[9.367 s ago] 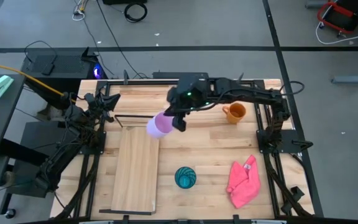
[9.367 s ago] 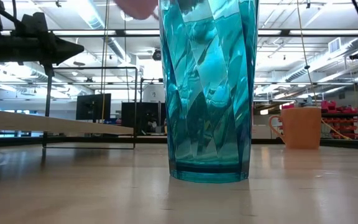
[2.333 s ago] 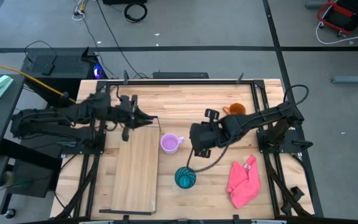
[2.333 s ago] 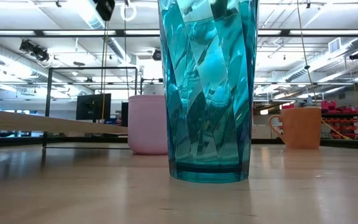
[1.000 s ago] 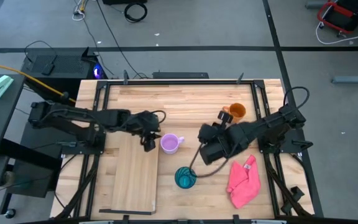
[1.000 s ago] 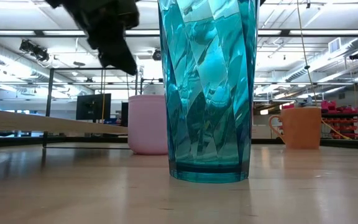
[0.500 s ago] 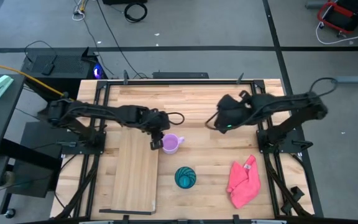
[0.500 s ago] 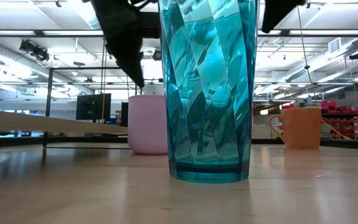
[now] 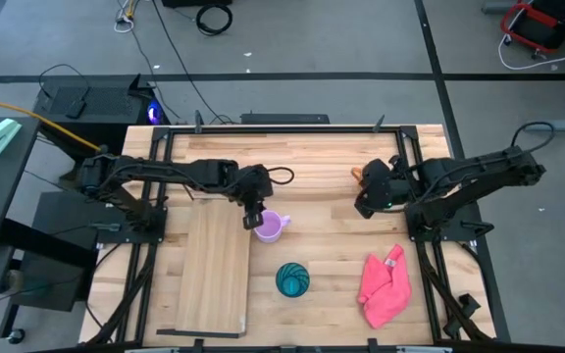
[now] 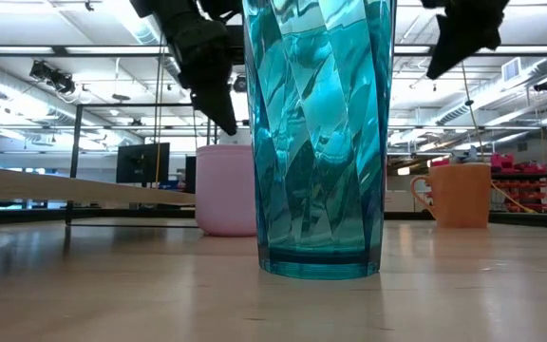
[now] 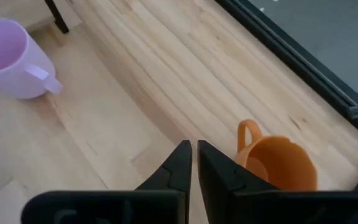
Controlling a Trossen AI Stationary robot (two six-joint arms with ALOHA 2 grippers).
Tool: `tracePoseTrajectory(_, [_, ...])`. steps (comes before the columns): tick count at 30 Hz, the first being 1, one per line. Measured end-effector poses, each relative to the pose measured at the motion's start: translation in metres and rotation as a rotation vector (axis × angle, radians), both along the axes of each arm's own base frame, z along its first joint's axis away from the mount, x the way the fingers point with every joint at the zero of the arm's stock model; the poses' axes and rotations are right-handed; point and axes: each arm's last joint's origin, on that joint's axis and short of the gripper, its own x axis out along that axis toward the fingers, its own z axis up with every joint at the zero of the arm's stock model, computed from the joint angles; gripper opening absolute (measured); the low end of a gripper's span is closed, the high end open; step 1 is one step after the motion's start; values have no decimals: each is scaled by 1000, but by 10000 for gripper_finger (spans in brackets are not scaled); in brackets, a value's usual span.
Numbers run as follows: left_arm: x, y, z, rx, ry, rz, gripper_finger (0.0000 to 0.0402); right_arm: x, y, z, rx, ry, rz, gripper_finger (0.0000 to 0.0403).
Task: Stack small to large cups/mugs on shelf
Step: Put the purple mug on the shelf
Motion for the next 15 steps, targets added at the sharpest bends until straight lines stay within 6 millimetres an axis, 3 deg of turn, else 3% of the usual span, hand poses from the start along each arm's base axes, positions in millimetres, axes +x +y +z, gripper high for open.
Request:
tracePoseTrajectory(6, [6, 1, -8, 4, 13, -6, 141, 1, 0, -17, -8, 36, 2, 32])
tracePoseTrajectory(15, [6, -1, -11, -13, 30, 7, 129, 2, 0, -17, -8, 28, 6, 32])
